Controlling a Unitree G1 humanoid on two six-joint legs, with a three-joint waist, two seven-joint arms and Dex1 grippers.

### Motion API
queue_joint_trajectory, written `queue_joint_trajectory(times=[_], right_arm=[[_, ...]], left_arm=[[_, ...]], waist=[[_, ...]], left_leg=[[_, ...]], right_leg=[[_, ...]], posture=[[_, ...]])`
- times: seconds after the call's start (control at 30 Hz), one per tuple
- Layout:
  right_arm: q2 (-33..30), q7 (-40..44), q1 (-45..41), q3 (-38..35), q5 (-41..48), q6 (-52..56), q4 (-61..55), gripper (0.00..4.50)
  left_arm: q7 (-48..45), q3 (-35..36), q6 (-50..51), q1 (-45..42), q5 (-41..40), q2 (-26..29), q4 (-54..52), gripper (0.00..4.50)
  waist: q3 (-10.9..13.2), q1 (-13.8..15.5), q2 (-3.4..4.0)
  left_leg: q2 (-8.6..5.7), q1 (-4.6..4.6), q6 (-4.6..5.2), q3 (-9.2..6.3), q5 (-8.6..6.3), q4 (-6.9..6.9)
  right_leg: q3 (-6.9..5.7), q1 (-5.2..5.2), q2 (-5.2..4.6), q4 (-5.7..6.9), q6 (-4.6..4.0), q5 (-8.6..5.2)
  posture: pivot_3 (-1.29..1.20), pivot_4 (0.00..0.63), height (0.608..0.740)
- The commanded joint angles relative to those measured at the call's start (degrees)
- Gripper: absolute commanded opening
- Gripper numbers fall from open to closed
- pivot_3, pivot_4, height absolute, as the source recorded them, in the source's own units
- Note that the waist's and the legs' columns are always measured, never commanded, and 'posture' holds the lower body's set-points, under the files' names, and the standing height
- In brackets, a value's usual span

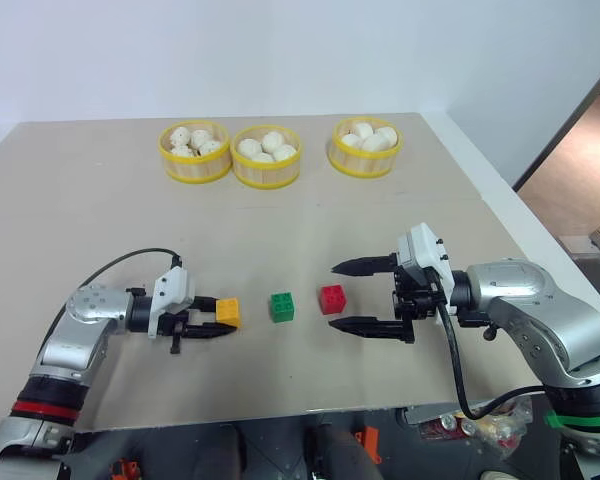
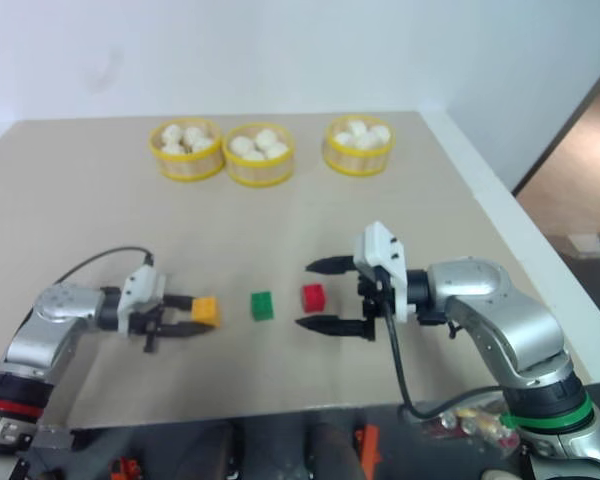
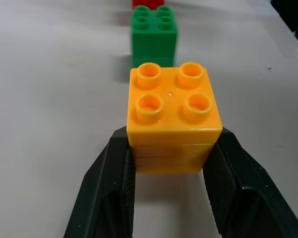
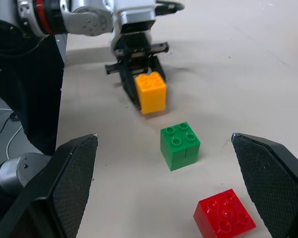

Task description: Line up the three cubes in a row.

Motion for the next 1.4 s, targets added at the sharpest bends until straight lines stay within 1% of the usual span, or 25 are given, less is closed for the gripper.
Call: queue_joint_trajectory(times=[0.03, 0.63, 0.97, 1.0, 1.03, 1.23, 1.27, 1.4], right_arm=[[0.2, 0.3, -1.5, -1.1, 0.5, -0.9, -0.3, 4.50], [0.2, 0.8, -1.5, -0.4, 0.1, -1.0, 0.0, 4.50], [0.5, 0.5, -1.0, -0.3, 0.2, -0.9, -0.4, 4.50], [0.5, 0.5, -0.9, -0.3, 0.2, -1.0, -0.4, 4.50], [0.6, 0.6, -0.9, -0.3, 0.2, -1.0, -0.4, 4.50], [0.8, 0.8, -0.9, -0.3, 0.3, -1.2, -0.4, 4.50], [0.9, 0.9, -1.0, -0.3, 0.4, -1.2, -0.4, 4.50], [1.6, 0.6, -2.1, -1.3, 1.9, -0.7, -0.7, 4.50]], left_arm=[[1.7, 0.8, 0.9, -0.4, -0.8, 0.2, -2.5, 1.31], [0.6, -1.5, -3.5, 0.7, 1.9, 1.3, 0.1, 1.31], [1.7, -1.8, -4.2, -0.2, 3.0, 1.2, 2.6, 1.31], [1.8, -1.8, -4.5, -0.2, 3.1, 1.3, 2.7, 1.81], [1.9, -1.8, -4.6, -0.2, 3.2, 1.3, 2.8, 2.40], [1.6, -1.0, -4.8, -0.8, 2.9, 2.7, 2.8, 4.33], [1.3, -0.7, -4.8, -0.8, 2.7, 3.3, 2.4, 4.44], [0.2, 1.7, -2.1, -0.7, -0.2, 6.7, -1.0, 4.44]], waist=[[0.0, 0.0, 0.00], [0.0, 0.0, 0.00], [0.0, 0.0, 0.00], [0.0, 0.0, 0.00], [0.0, 0.0, 0.00], [0.0, 0.0, 0.00], [0.0, 0.0, 0.00], [0.0, -0.1, 0.01]], left_leg=[[0.00, 0.00, 0.00, 0.00, 0.00, 0.00], [0.00, 0.00, 0.00, 0.01, 0.00, -0.01], [0.02, 0.02, 0.00, 0.01, 0.00, -0.01], [0.02, 0.02, 0.00, 0.01, 0.00, -0.01], [0.02, 0.03, 0.00, 0.01, 0.00, -0.01], [0.01, 0.05, 0.02, -0.01, 0.02, 0.00], [0.02, 0.06, 0.03, 0.00, 0.02, 0.00], [0.07, 0.06, 0.03, 0.04, 0.02, 0.00]], right_leg=[[0.00, 0.00, 0.00, 0.00, 0.00, 0.01], [0.02, -0.01, 0.02, 0.00, -0.01, 0.00], [0.02, 0.00, 0.04, 0.00, -0.02, 0.01], [0.02, 0.00, 0.04, 0.00, -0.03, 0.01], [0.02, 0.00, 0.03, 0.00, -0.03, 0.01], [0.00, 0.03, 0.03, 0.03, -0.06, 0.05], [0.00, 0.03, 0.03, 0.03, -0.08, 0.07], [0.02, -0.02, 0.05, 0.03, -0.11, 0.07]], posture=[[0.00, 0.150, 0.740], [0.00, 0.150, 0.740], [0.00, 0.150, 0.740], [0.00, 0.150, 0.740], [0.00, 0.150, 0.740], [0.00, 0.150, 0.740], [0.00, 0.150, 0.740], [0.00, 0.150, 0.740]])
